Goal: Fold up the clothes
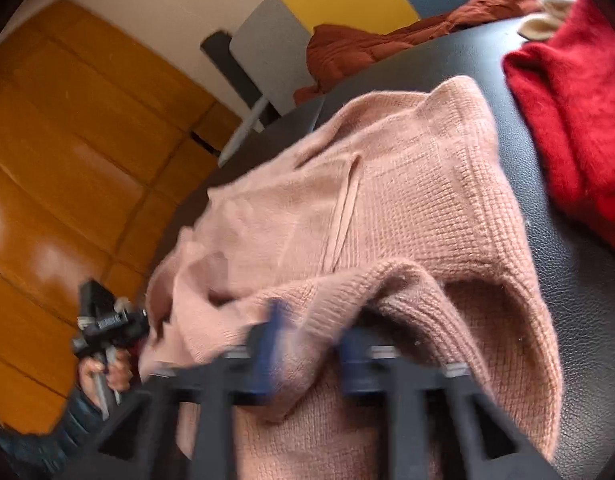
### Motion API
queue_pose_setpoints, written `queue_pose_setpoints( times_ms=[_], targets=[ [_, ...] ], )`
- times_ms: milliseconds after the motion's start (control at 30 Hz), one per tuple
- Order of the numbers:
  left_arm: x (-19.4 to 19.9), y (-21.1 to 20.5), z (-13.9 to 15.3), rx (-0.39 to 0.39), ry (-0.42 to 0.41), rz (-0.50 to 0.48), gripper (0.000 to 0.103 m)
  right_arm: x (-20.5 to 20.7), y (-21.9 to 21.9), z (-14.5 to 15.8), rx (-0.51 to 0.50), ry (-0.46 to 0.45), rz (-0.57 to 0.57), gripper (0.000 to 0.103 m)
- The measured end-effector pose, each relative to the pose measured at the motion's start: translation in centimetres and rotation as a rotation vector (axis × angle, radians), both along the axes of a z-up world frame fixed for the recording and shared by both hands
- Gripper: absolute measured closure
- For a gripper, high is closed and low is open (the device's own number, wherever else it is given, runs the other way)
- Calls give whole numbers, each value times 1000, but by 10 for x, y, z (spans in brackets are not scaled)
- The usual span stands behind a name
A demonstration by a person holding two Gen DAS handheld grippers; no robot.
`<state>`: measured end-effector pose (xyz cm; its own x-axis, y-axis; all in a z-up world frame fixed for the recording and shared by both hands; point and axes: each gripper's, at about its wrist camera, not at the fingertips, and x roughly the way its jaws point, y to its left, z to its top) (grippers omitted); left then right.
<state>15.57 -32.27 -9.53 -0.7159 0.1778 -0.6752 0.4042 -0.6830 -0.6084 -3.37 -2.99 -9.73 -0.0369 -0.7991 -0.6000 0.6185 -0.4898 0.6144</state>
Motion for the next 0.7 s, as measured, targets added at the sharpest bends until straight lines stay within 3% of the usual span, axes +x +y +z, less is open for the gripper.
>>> queue_pose_setpoints(
  times_ms=[167, 333, 467, 633, 700],
  targets=[
    [13, -5, 32, 60, 218, -53, 96, 12, -8, 25, -80, 61, 73, 97],
    [-3, -28, 49, 78, 291, 0, 96, -13, -1, 45, -222, 35, -22, 97],
    [-22, -63, 32, 175, 263, 122, 96, -47, -2, 35, -233, -25, -147, 97],
    [-42, -103, -11, 244, 148, 266, 95, -76, 1, 1, -176, -112, -272, 96],
    [-45, -112, -24, 287, 136, 306, 90, -81, 5, -9, -174, -148, -300, 96]
  ],
)
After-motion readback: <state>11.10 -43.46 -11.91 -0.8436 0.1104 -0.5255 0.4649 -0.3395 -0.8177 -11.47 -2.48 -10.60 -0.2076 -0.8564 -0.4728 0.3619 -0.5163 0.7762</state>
